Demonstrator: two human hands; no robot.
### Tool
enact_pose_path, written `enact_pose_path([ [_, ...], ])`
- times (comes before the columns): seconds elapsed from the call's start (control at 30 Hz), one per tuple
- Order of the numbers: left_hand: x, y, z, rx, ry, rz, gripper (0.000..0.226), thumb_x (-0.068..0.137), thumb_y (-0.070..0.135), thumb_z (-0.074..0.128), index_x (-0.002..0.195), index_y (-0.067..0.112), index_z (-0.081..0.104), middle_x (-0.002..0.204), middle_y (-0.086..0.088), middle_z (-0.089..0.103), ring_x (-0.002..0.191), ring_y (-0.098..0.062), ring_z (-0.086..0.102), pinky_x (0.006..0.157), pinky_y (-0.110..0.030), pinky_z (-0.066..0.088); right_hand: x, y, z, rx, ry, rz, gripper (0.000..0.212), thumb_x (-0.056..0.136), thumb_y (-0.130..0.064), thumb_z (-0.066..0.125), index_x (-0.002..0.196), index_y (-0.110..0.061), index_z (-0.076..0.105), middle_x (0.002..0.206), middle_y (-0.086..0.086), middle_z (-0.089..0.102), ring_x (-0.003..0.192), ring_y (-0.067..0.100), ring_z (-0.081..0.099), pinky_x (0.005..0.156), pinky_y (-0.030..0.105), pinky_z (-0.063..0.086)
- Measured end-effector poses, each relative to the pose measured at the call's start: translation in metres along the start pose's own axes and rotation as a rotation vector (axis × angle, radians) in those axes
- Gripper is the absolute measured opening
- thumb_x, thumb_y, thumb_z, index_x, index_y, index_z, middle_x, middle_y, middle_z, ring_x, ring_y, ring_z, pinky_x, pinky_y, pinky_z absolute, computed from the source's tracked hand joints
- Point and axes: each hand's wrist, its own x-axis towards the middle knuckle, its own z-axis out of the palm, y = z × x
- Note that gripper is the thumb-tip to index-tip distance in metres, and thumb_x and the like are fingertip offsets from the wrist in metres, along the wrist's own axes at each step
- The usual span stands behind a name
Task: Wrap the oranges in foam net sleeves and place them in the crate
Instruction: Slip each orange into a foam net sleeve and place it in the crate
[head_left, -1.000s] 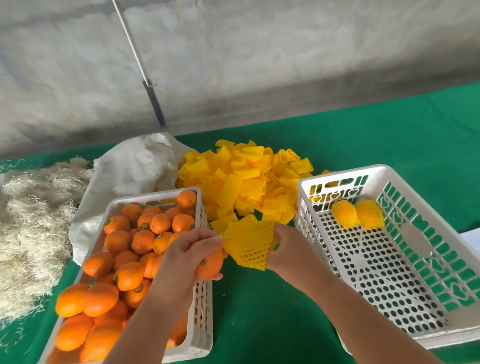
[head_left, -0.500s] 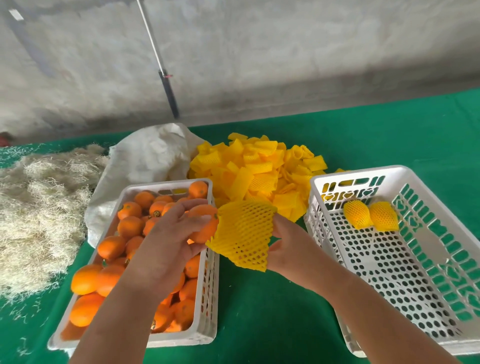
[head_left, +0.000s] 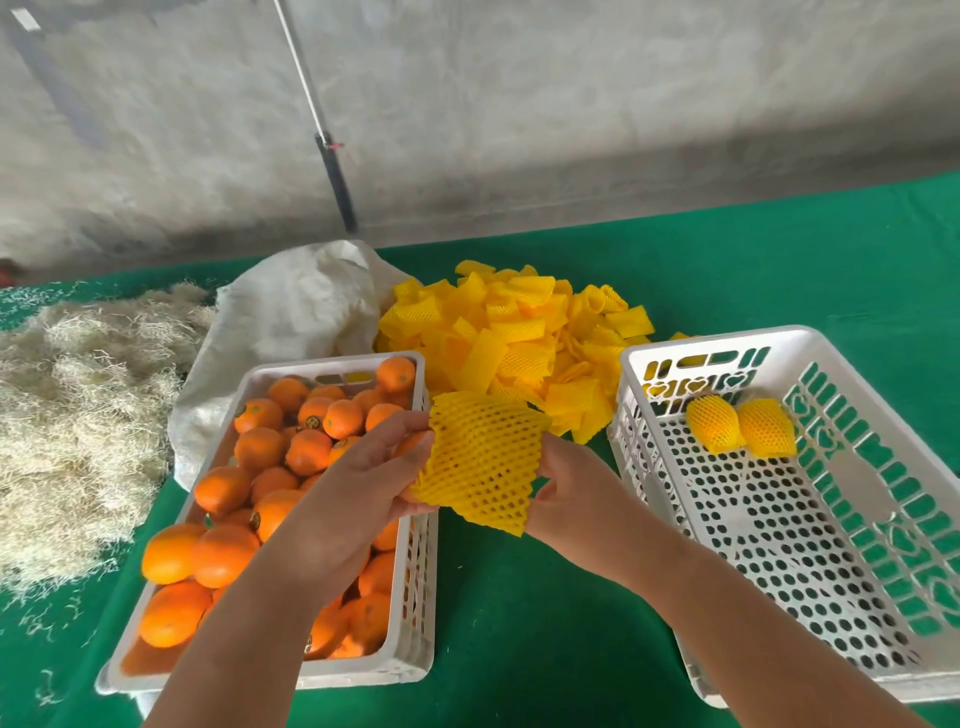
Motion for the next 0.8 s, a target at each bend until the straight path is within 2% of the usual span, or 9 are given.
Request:
enact_pose_path([
  [0.1, 0.002, 0.003, 0.002, 0.017, 0.035, -0.002, 0.026, 0.105, 0.042, 0.053, 0.119, 0.049, 0.074, 0.125, -0.001, 0.077, 0.116, -0.023, 0.074, 0.099, -0.041, 0.059, 0.007, -0.013, -0.002, -0.005, 0.051, -0.029, 0.027, 0.094, -0.023, 0.065, 0.084, -0.048, 0.064, 0.073, -0.031, 0.063, 0.057, -0.005, 0.055, 0.052, 0.007, 0.04],
  [0.2, 0.006, 0.01, 0.001, 0.061, 0.061, 0.016, 0.019, 0.106, 0.035, 0.062, 0.121, 0.042, 0.072, 0.121, -0.003, 0.077, 0.113, -0.027, 0.074, 0.101, -0.048, 0.058, 0.016, -0.023, -0.005, -0.044, 0.092, -0.061, 0.032, 0.094, -0.017, 0.066, 0.078, -0.046, 0.063, 0.069, -0.032, 0.062, 0.063, -0.008, 0.06, 0.053, 0.005, 0.042],
  [0.33, 0.011, 0.025, -0.004, 0.105, 0.128, 0.089, 0.039, 0.072, 0.039, 0.082, 0.109, 0.039, 0.071, 0.112, 0.004, 0.077, 0.093, -0.014, 0.076, 0.082, -0.035, 0.058, 0.029, -0.034, -0.01, -0.157, 0.076, -0.05, 0.016, 0.089, -0.018, 0.06, 0.073, -0.012, 0.059, 0.069, -0.003, 0.059, 0.064, 0.016, 0.056, 0.054, 0.039, 0.05],
  [0.43, 0.013, 0.038, -0.01, 0.081, 0.166, 0.122, 0.034, 0.073, 0.028, 0.079, 0.104, 0.039, 0.071, 0.109, 0.003, 0.077, 0.084, -0.014, 0.074, 0.074, -0.031, 0.058, 0.039, -0.055, -0.017, -0.254, 0.104, -0.063, 0.028, 0.087, -0.037, 0.06, 0.065, -0.024, 0.049, 0.063, -0.013, 0.058, 0.06, 0.003, 0.055, 0.049, 0.017, 0.038],
  [0.5, 0.013, 0.047, -0.014, 0.066, 0.191, 0.143, 0.032, 0.077, 0.02, 0.079, 0.104, 0.037, 0.072, 0.109, -0.002, 0.079, 0.085, -0.02, 0.073, 0.077, -0.038, 0.06, 0.043, -0.068, -0.021, -0.305, 0.082, -0.067, 0.042, 0.096, -0.032, 0.069, 0.062, -0.036, 0.044, 0.064, -0.038, 0.059, 0.068, -0.018, 0.057, 0.055, 0.006, 0.042],
  [0.53, 0.013, 0.051, -0.016, 0.052, 0.2, 0.147, 0.033, 0.082, 0.014, 0.08, 0.107, 0.033, 0.072, 0.109, -0.005, 0.079, 0.088, -0.024, 0.073, 0.082, -0.043, 0.06, 0.045, -0.071, -0.023, -0.335, 0.071, -0.064, 0.049, 0.099, -0.025, 0.07, 0.062, -0.038, 0.042, 0.061, -0.038, 0.058, 0.068, -0.022, 0.056, 0.055, 0.005, 0.042],
  [0.63, 0.014, 0.061, -0.019, 0.008, 0.24, 0.129, 0.034, 0.092, 0.001, 0.077, 0.119, 0.018, 0.066, 0.105, -0.004, 0.08, 0.088, -0.022, 0.076, 0.08, -0.04, 0.061, 0.055, -0.077, -0.028, -0.43, 0.051, -0.057, 0.042, 0.1, -0.022, 0.07, 0.067, -0.031, 0.046, 0.064, -0.019, 0.051, 0.061, 0.001, 0.056, 0.06, 0.011, 0.036],
  [0.73, 0.012, 0.064, -0.018, -0.047, 0.27, 0.122, 0.031, 0.094, 0.002, 0.075, 0.122, 0.01, 0.065, 0.104, -0.008, 0.08, 0.088, -0.023, 0.078, 0.078, -0.039, 0.063, 0.058, -0.088, -0.028, -0.434, 0.044, -0.067, 0.022, 0.099, -0.026, 0.071, 0.085, -0.029, 0.055, 0.077, -0.021, 0.05, 0.066, -0.001, 0.051, 0.066, 0.012, 0.038],
  [0.8, 0.009, 0.063, -0.018, -0.073, 0.273, 0.123, 0.029, 0.095, 0.001, 0.073, 0.122, 0.01, 0.064, 0.104, -0.009, 0.08, 0.087, -0.022, 0.078, 0.075, -0.037, 0.063, 0.058, -0.09, -0.027, -0.372, 0.041, -0.083, 0.023, 0.1, -0.019, 0.07, 0.085, -0.035, 0.06, 0.076, -0.024, 0.049, 0.067, -0.006, 0.058, 0.063, 0.008, 0.042],
])
